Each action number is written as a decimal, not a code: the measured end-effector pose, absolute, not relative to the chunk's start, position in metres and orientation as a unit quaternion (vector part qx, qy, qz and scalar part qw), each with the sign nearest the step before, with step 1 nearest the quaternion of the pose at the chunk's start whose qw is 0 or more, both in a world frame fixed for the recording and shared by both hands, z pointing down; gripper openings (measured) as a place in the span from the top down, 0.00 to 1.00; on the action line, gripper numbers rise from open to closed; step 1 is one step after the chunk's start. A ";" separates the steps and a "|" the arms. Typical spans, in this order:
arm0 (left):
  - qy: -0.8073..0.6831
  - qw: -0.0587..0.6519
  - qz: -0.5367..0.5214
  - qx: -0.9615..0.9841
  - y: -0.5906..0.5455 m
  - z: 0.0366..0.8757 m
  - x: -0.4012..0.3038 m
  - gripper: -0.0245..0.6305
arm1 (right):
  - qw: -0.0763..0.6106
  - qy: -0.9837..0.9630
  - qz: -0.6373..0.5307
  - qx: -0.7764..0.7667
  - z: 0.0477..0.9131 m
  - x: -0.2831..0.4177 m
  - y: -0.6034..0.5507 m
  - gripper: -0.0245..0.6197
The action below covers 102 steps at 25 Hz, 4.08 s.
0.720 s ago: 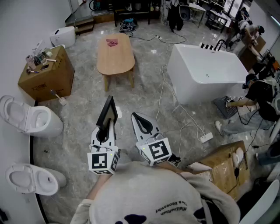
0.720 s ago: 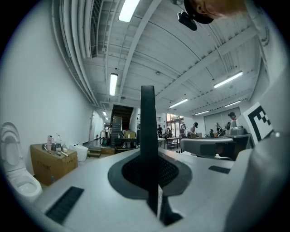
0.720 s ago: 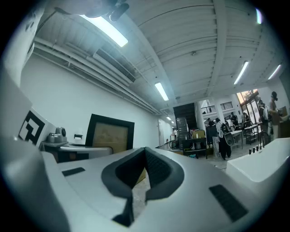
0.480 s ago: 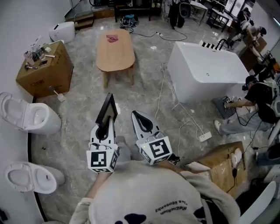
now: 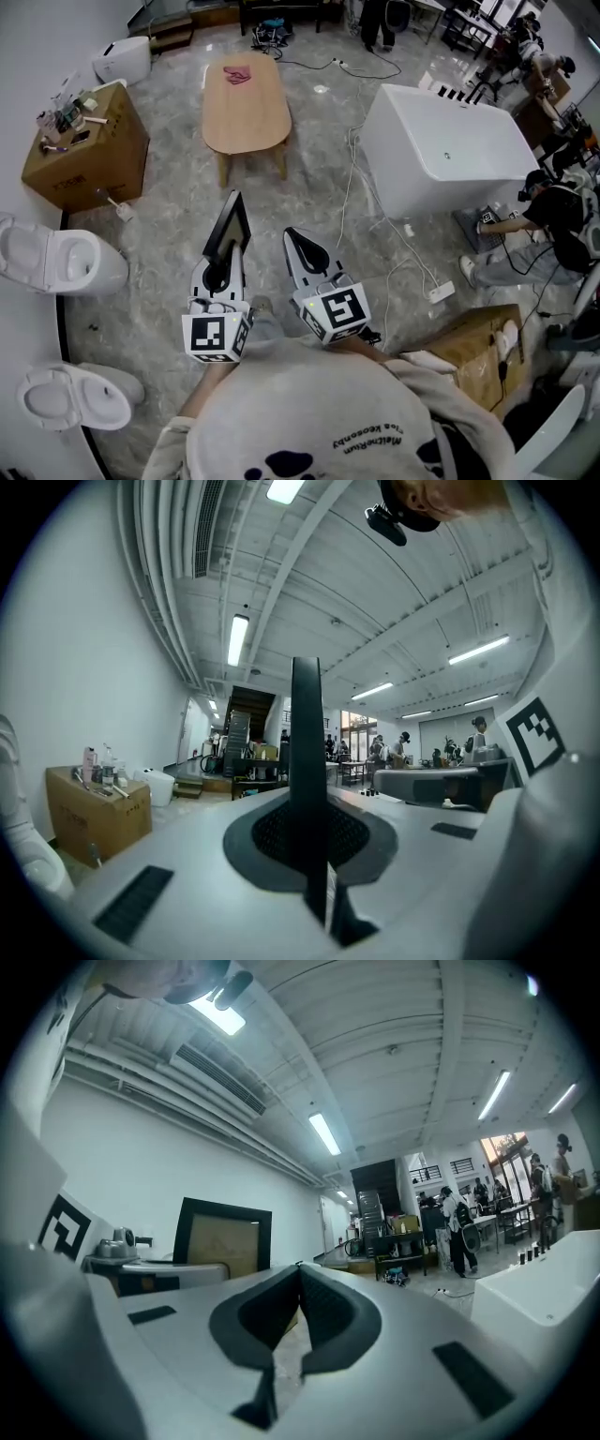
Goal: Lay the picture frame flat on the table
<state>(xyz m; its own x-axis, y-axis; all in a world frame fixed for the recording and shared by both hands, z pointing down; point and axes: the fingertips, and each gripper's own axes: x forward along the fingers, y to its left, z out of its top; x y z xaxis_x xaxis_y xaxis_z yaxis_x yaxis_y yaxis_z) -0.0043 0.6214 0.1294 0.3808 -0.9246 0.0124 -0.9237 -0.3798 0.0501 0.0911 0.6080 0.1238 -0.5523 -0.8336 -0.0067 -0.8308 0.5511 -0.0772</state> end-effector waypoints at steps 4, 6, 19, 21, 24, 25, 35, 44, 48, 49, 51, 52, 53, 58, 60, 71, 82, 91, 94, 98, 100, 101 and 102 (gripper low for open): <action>-0.545 0.025 -0.007 0.838 0.581 0.128 -0.027 0.94 | 0.020 0.872 -0.034 -0.488 0.122 0.074 0.571 0.95; -0.537 0.028 -0.006 0.843 0.563 0.129 -0.035 0.94 | 0.019 0.865 -0.035 -0.499 0.123 0.069 0.556 0.95; -0.508 0.062 -0.008 0.859 0.502 0.148 -0.050 0.93 | -0.004 0.845 -0.058 -0.532 0.143 0.065 0.508 0.95; -0.508 0.066 -0.006 0.859 0.497 0.152 -0.051 0.94 | -0.007 0.843 -0.061 -0.534 0.145 0.066 0.503 0.95; -0.511 0.070 -0.002 0.857 0.489 0.155 -0.054 0.94 | -0.008 0.844 -0.069 -0.532 0.149 0.063 0.493 0.95; -0.512 0.071 -0.001 0.856 0.487 0.156 -0.054 0.94 | -0.007 0.845 -0.072 -0.529 0.151 0.062 0.489 0.95; -0.529 0.076 0.005 0.845 0.436 0.162 -0.059 0.94 | -0.003 0.862 -0.081 -0.501 0.155 0.050 0.423 0.95; -0.563 0.067 -0.012 0.824 0.358 0.153 -0.050 0.94 | -0.003 0.885 -0.064 -0.461 0.145 0.058 0.332 0.95; -0.578 0.065 -0.018 0.813 0.327 0.151 -0.043 0.94 | -0.006 0.894 -0.060 -0.444 0.144 0.064 0.296 0.95; -0.582 0.065 -0.019 0.810 0.321 0.151 -0.042 0.94 | -0.006 0.896 -0.060 -0.440 0.144 0.065 0.289 0.95; -0.590 0.063 -0.021 0.805 0.310 0.151 -0.041 0.94 | -0.006 0.900 -0.061 -0.432 0.146 0.067 0.276 0.95; -0.594 0.062 -0.020 0.802 0.306 0.151 -0.040 0.94 | -0.006 0.902 -0.061 -0.427 0.147 0.068 0.270 0.95; -0.598 0.062 -0.020 0.799 0.303 0.151 -0.039 0.94 | -0.006 0.904 -0.062 -0.422 0.147 0.069 0.264 0.95; -0.616 0.068 -0.013 0.785 0.297 0.155 -0.043 0.94 | -0.005 0.911 -0.074 -0.406 0.154 0.065 0.249 0.95; -0.620 0.071 -0.008 0.781 0.295 0.158 -0.047 0.94 | -0.006 0.912 -0.079 -0.401 0.158 0.063 0.246 0.95; -0.617 0.085 -0.007 0.782 0.275 0.171 -0.053 0.94 | -0.013 0.909 -0.083 -0.409 0.168 0.063 0.229 0.95; -0.586 0.099 -0.011 0.804 0.208 0.184 -0.055 0.94 | -0.019 0.895 -0.081 -0.438 0.174 0.067 0.175 0.95; -0.544 0.105 0.004 0.832 0.119 0.180 -0.057 0.93 | -0.026 0.886 -0.063 -0.459 0.168 0.053 0.100 0.95; -0.524 0.110 0.011 0.844 0.088 0.181 -0.058 0.94 | -0.022 0.880 -0.068 -0.469 0.170 0.047 0.073 0.95; -0.501 0.116 0.017 0.857 0.048 0.181 -0.059 0.94 | -0.023 0.869 -0.085 -0.487 0.175 0.045 0.040 0.95; -0.488 0.119 0.021 0.864 0.030 0.182 -0.059 0.94 | -0.027 0.864 -0.087 -0.496 0.174 0.044 0.024 0.95; -0.482 0.121 0.022 0.867 0.022 0.182 -0.059 0.94 | -0.028 0.860 -0.088 -0.501 0.174 0.044 0.017 0.95; -0.476 0.123 0.023 0.870 0.014 0.183 -0.060 0.94 | -0.028 0.857 -0.090 -0.506 0.174 0.044 0.010 0.95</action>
<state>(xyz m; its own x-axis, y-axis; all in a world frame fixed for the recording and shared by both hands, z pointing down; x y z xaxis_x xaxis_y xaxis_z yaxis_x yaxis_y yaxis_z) -0.0597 0.0142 0.1828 0.5456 -0.8230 0.1580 -0.8345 -0.5164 0.1923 0.0437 0.0099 0.1745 -0.4858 -0.8628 0.1396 -0.8730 0.4713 -0.1254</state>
